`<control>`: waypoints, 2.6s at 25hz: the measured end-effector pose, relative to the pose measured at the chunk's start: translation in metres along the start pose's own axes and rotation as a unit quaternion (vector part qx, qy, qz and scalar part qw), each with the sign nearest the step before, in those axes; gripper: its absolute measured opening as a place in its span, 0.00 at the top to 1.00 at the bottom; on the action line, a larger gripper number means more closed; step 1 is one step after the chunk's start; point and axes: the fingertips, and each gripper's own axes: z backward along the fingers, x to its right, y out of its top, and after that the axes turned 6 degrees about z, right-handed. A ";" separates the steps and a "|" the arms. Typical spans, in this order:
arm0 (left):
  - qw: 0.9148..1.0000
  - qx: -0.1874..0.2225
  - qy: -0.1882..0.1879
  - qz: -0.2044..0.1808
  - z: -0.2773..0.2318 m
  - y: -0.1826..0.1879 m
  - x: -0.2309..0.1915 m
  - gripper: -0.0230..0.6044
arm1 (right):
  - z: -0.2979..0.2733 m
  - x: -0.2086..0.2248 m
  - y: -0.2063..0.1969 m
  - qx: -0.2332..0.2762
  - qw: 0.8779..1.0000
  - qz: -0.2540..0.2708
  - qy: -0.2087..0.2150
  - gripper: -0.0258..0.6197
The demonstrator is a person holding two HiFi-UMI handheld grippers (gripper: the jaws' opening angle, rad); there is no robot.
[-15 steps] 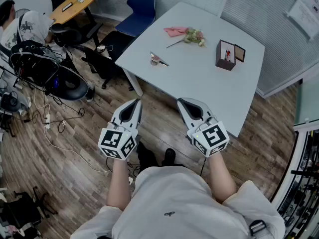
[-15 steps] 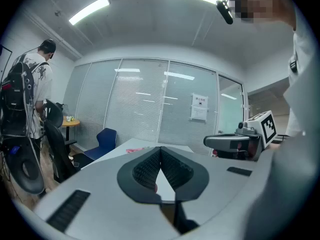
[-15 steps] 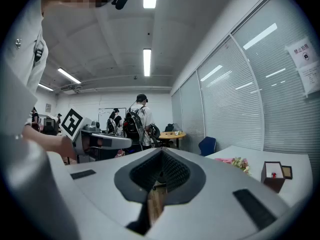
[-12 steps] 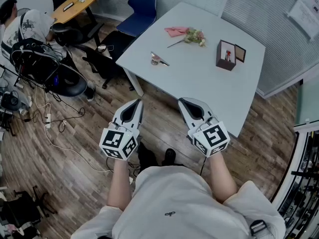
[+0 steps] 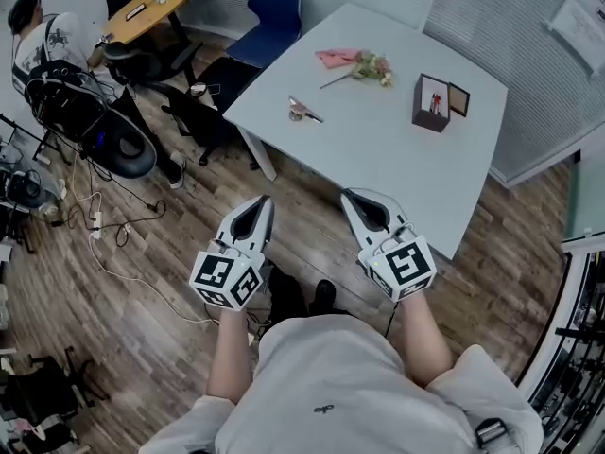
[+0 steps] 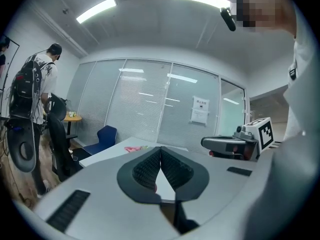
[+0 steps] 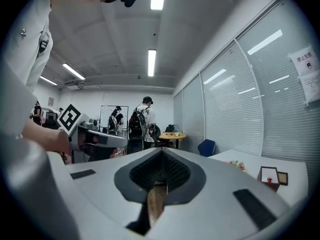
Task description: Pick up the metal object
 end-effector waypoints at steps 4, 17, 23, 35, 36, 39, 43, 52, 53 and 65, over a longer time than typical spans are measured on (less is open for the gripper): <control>1.000 0.001 0.005 -0.002 0.004 -0.001 -0.002 0.93 | -0.003 -0.003 -0.005 -0.006 1.000 -0.008 0.003 0.95; 1.000 -0.009 -0.001 -0.006 -0.013 -0.001 -0.033 0.93 | -0.035 0.009 -0.009 -0.027 0.999 -0.007 -0.017 0.95; 1.000 -0.010 0.003 -0.014 -0.013 0.014 -0.067 0.93 | -0.071 0.008 0.000 -0.022 0.999 -0.014 -0.018 0.92; 1.000 -0.009 -0.011 -0.012 -0.043 0.038 -0.136 0.88 | -0.141 0.018 0.009 -0.034 0.999 -0.010 -0.028 0.86; 1.000 -0.010 -0.015 -0.011 -0.046 0.039 -0.141 0.87 | -0.146 0.018 0.009 -0.036 0.999 -0.009 -0.029 0.86; 1.000 -0.012 -0.023 -0.010 -0.055 0.042 -0.156 0.85 | -0.164 0.021 0.009 -0.043 0.999 -0.007 -0.033 0.84; 0.999 -0.014 -0.035 -0.014 -0.067 0.051 -0.174 0.82 | -0.184 0.027 0.010 -0.049 0.998 -0.007 -0.044 0.82; 0.998 -0.023 -0.056 -0.021 -0.084 0.058 -0.209 0.78 | -0.222 0.030 0.003 -0.061 0.996 -0.009 -0.064 0.79; 0.998 -0.022 -0.058 -0.021 -0.085 0.059 -0.213 0.78 | -0.226 0.030 0.003 -0.062 0.996 -0.009 -0.066 0.79; 0.995 -0.047 -0.088 -0.011 -0.090 0.047 -0.224 0.77 | -0.243 0.028 -0.018 -0.102 0.991 -0.014 -0.084 0.78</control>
